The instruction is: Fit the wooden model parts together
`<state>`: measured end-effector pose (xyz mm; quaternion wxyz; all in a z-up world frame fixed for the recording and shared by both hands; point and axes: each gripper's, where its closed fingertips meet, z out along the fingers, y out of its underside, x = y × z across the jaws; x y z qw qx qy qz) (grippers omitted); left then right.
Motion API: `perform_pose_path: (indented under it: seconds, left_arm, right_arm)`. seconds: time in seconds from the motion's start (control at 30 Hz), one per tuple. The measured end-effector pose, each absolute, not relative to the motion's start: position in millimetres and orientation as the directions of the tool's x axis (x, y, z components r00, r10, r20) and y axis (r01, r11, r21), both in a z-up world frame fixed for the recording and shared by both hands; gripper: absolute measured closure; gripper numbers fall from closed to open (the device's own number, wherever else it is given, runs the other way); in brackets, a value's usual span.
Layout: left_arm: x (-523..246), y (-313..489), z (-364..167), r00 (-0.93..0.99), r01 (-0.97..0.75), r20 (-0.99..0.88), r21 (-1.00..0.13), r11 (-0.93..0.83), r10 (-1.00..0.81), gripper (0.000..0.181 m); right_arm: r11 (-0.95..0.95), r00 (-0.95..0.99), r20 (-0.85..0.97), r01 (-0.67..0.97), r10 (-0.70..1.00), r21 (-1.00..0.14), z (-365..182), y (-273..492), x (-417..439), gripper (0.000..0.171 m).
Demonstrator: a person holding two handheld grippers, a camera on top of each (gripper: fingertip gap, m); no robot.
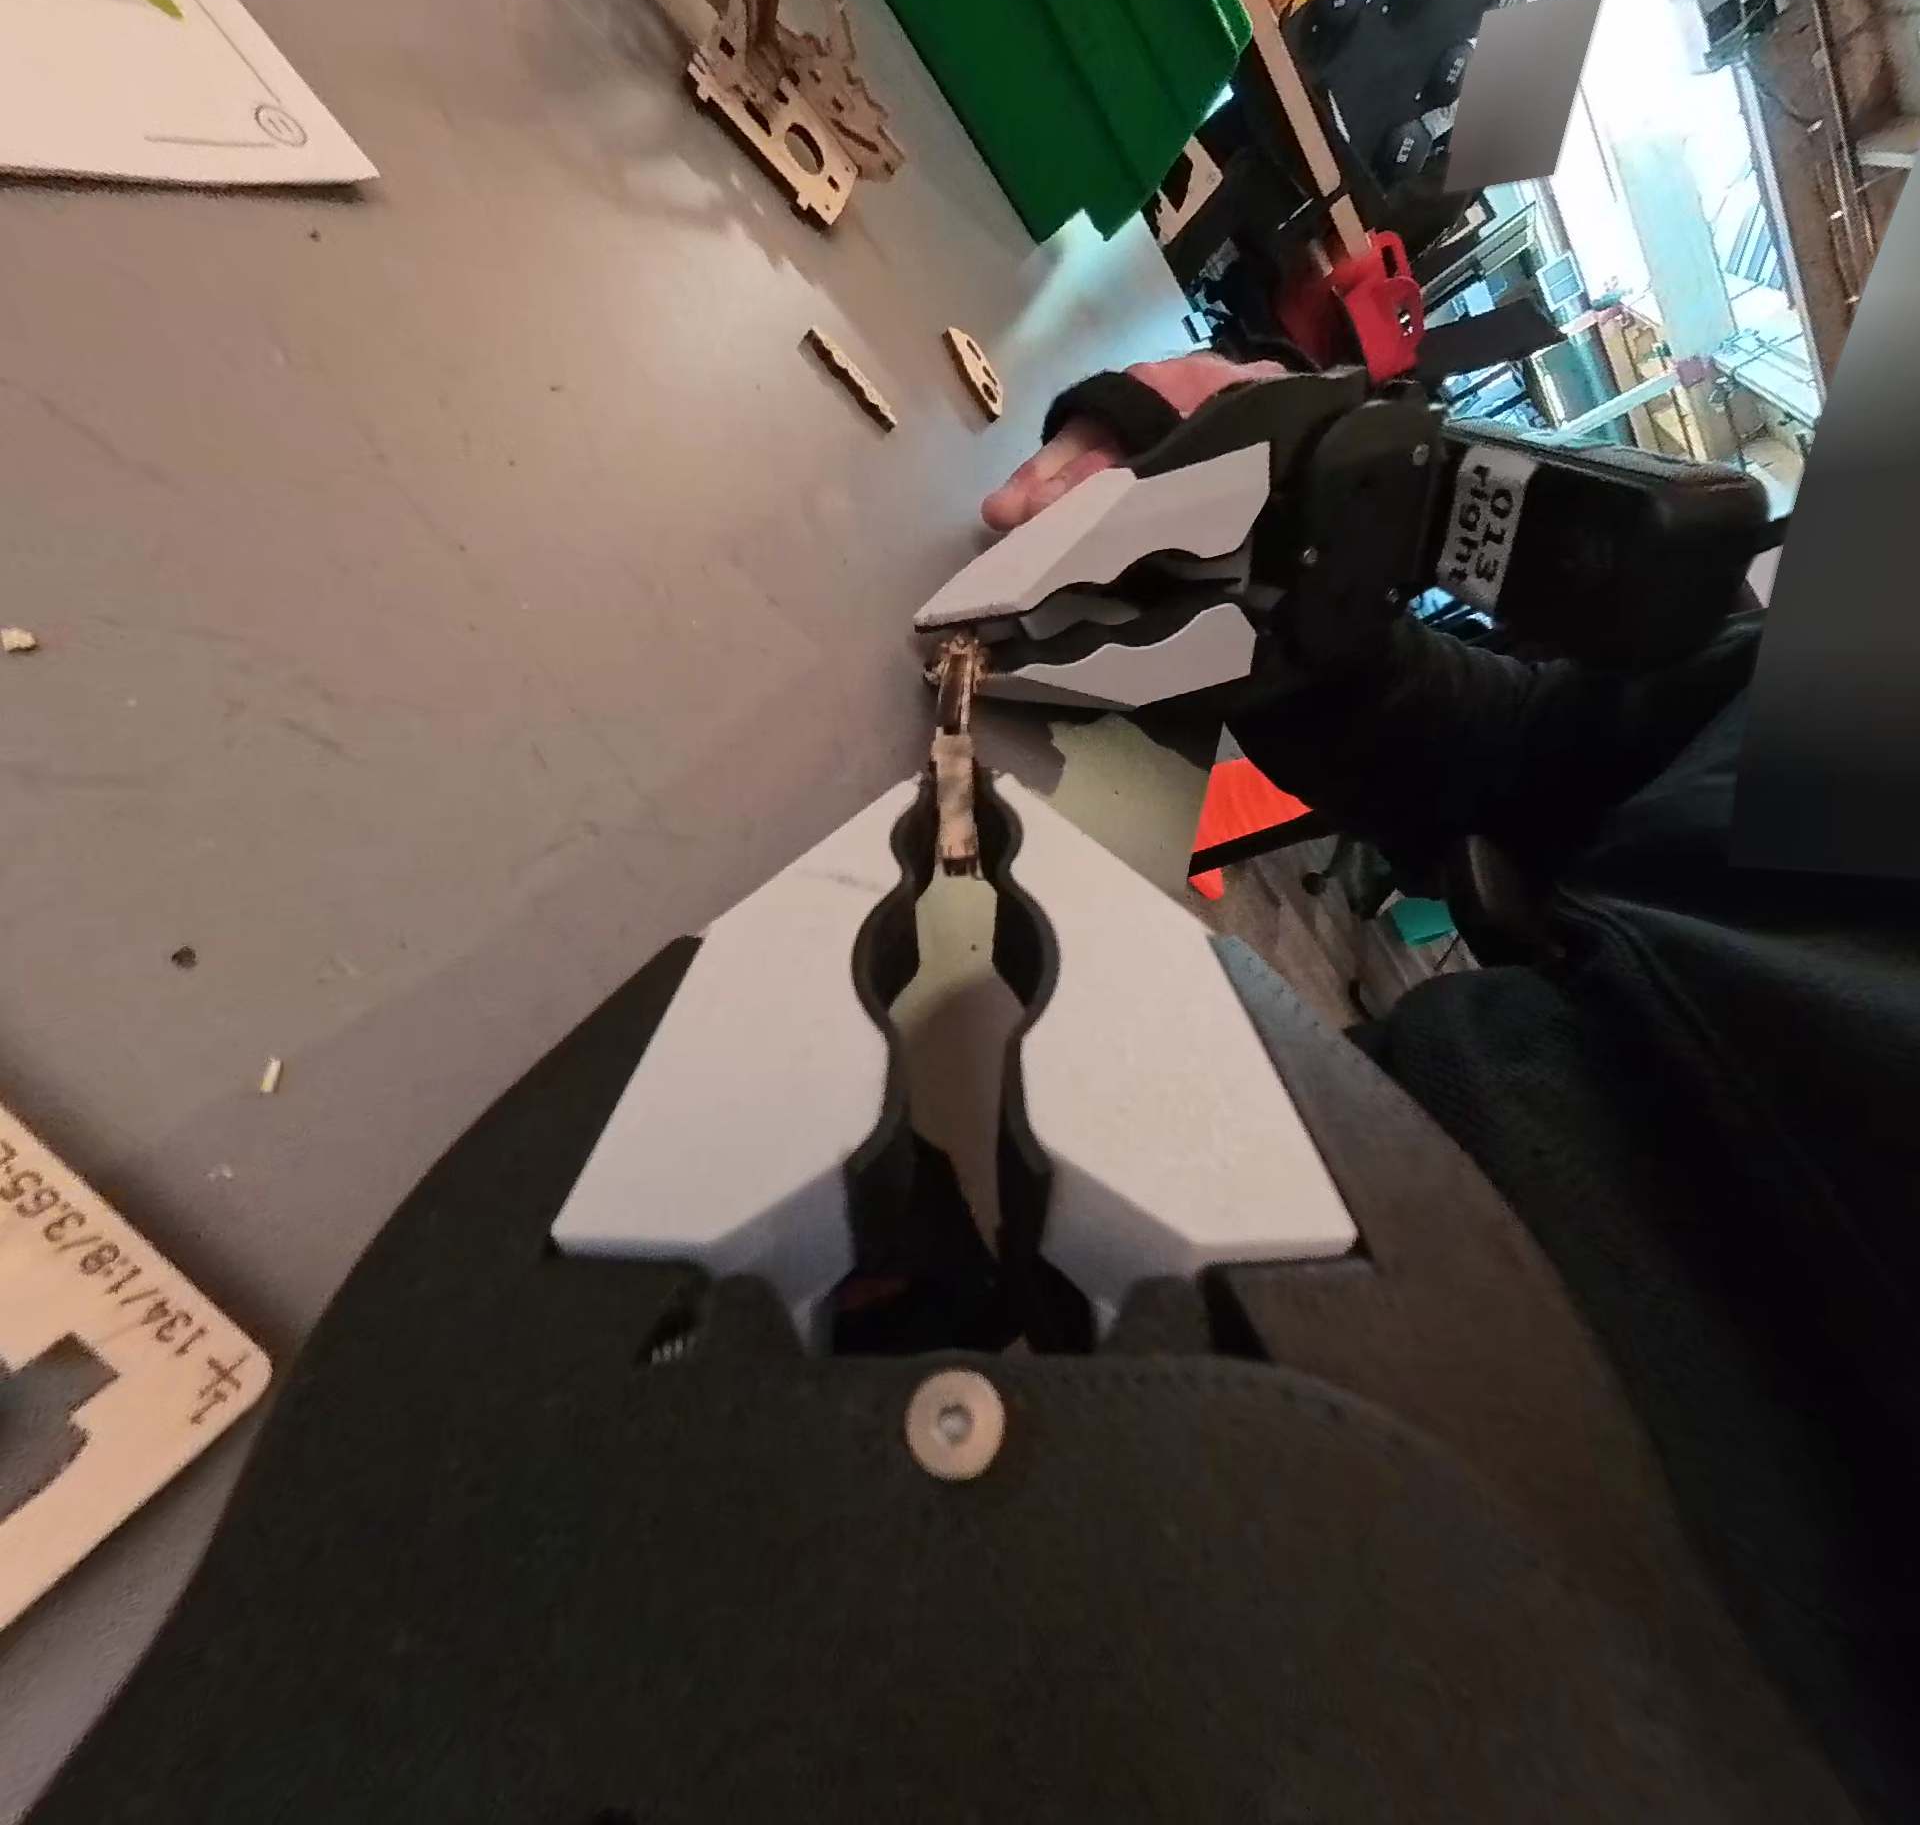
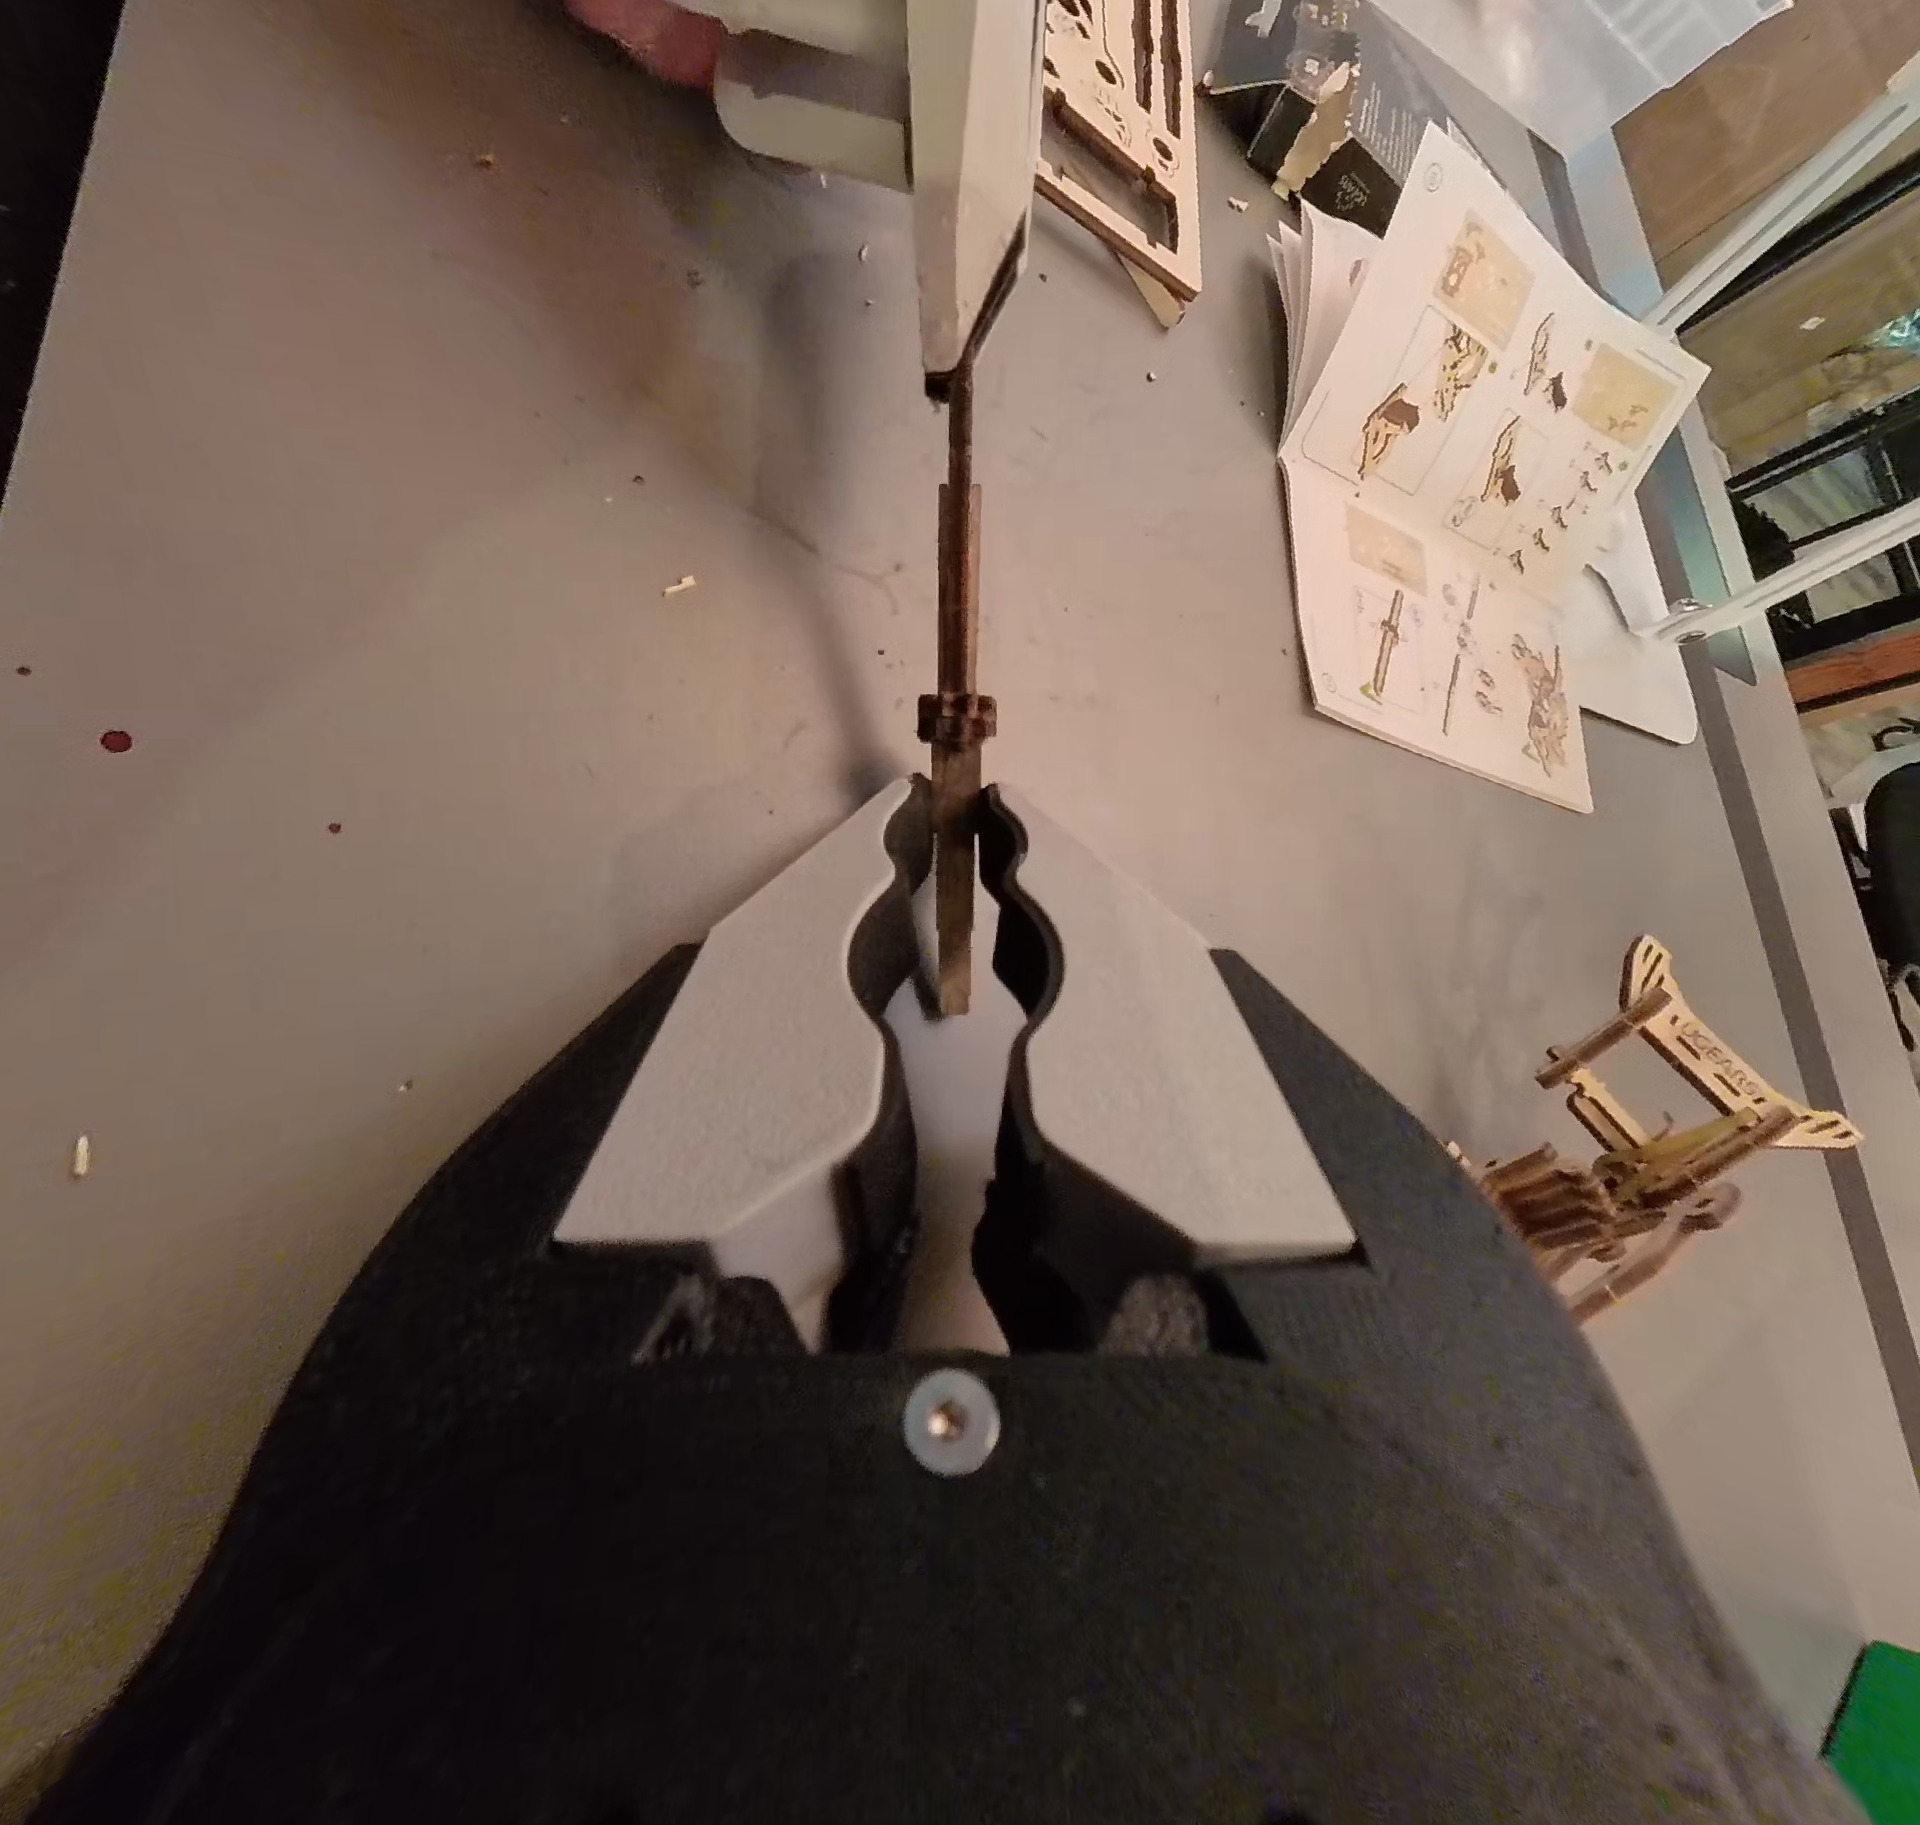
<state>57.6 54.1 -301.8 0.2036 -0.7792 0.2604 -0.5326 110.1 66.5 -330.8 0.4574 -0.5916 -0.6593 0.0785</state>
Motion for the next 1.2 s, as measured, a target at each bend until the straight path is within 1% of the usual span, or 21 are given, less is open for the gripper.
perform_pose_path:
  seconds: [0.17, 0.27, 0.43, 0.53, 0.6, 0.97, 1.2]
  left_arm:
    - [58.7, 56.6, -302.4, 0.295, -0.179, 0.742, -0.576, -0.798, -0.602, 0.176]
    - [59.4, 54.4, -303.5, 0.306, -0.193, 0.723, -0.59, -0.784, -0.619, 0.176]
    - [60.5, 53.2, -303.4, 0.29, -0.21, 0.733, -0.579, -0.788, -0.616, 0.175]
    - [60.2, 51.7, -304.5, 0.259, -0.27, 0.721, -0.585, -0.764, -0.643, 0.176]
    - [59.5, 48.4, -306.4, 0.213, -0.323, 0.75, -0.55, -0.77, -0.626, 0.175]
    - [57.9, 43.5, -299.3, 0.078, -0.408, 0.821, -0.491, -0.769, -0.566, 0.175]
    - [64.0, 32.4, -299.8, 0.043, -0.459, 0.8, -0.516, -0.723, -0.599, 0.175]
  right_arm:
    - [0.29, 0.116, 0.511, 0.709, 0.851, -0.643, -331.0, 66.2, 110.2, 0.166]
    - [0.292, 0.116, 0.515, 0.71, 0.849, -0.641, -331.1, 66.2, 110.2, 0.166]
    - [0.305, 0.102, 0.518, 0.706, 0.849, -0.64, -330.9, 64.0, 110.3, 0.166]
    - [0.335, 0.072, 0.525, 0.695, 0.848, -0.636, -330.8, 60.5, 109.8, 0.166]
    - [0.354, 0.056, 0.531, 0.685, 0.846, -0.637, -329.8, 58.6, 109.4, 0.166]
    - [0.387, 0.035, 0.513, 0.613, 0.858, -0.689, -318.3, 46.8, 103.9, 0.166]
    - [0.389, 0.012, 0.514, 0.641, 0.857, -0.662, -325.3, 45.9, 102.3, 0.167]
